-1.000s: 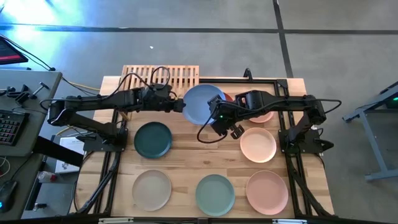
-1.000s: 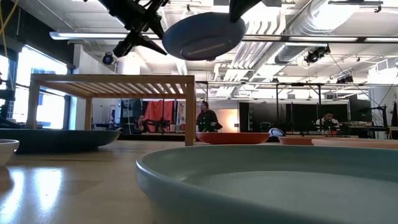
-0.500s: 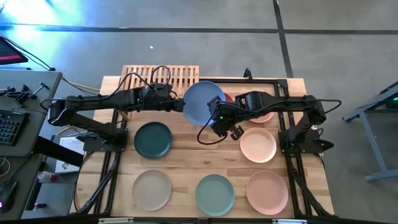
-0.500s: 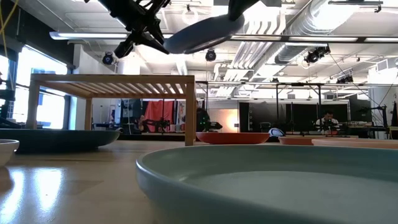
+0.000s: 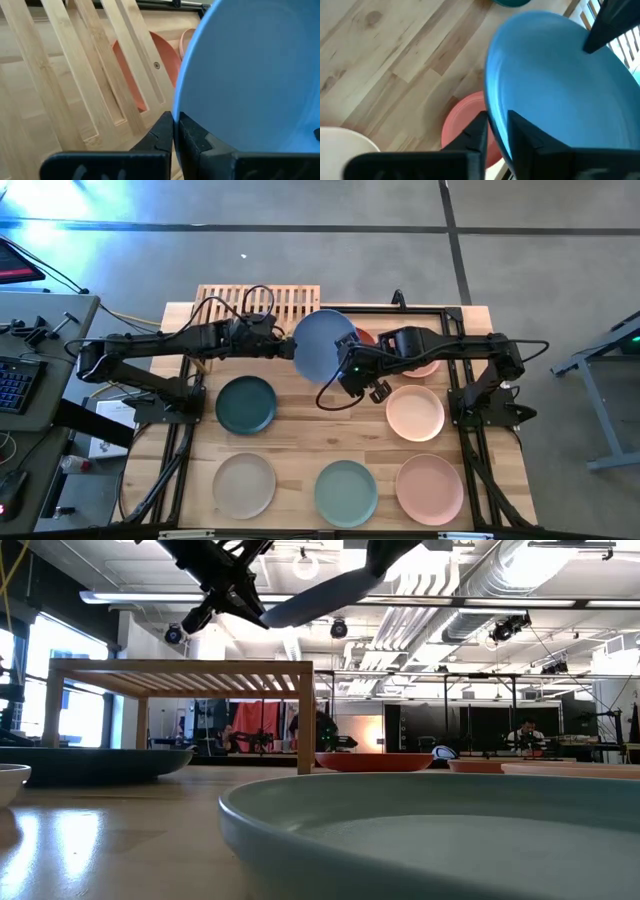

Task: Place and stack plates onto a shelf
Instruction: Put the light blue plate on the shelf

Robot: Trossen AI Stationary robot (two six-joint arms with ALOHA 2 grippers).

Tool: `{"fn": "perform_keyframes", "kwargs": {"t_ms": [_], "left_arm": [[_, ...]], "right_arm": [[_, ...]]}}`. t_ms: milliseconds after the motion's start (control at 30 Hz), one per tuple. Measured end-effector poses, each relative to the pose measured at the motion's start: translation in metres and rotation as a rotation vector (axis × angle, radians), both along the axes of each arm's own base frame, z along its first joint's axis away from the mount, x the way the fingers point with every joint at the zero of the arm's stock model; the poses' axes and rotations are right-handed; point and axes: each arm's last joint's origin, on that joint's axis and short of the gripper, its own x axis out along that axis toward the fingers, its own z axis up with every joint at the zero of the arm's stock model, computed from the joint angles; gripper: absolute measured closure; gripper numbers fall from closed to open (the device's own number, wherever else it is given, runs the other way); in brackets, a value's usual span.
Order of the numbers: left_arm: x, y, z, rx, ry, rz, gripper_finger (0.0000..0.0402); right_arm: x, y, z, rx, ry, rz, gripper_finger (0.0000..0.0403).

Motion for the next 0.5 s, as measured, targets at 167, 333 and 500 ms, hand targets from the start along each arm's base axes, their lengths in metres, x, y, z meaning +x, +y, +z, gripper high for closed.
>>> {"fn": "perform_keyframes", "kwargs": {"t_ms": [167, 333, 500], "left_arm": [[-0.005, 0.004, -0.001, -0.001, 0.033, -0.002, 0.0401], [-0.015, 0.01, 0.002, -0.001, 0.048, 0.015, 0.0401], [-0.031, 0.015, 0.01, 0.008, 0.051, 0.055, 0.0401]], "right_arm": [[-0.001, -0.001, 0.001, -0.011, -0.012, -0.037, 0.0304], [-0.005, -0.002, 0.006, -0.026, -0.031, -0.075, 0.0282], [-0.013, -0.002, 0.013, -0.02, -0.058, -0.092, 0.0279]]}}
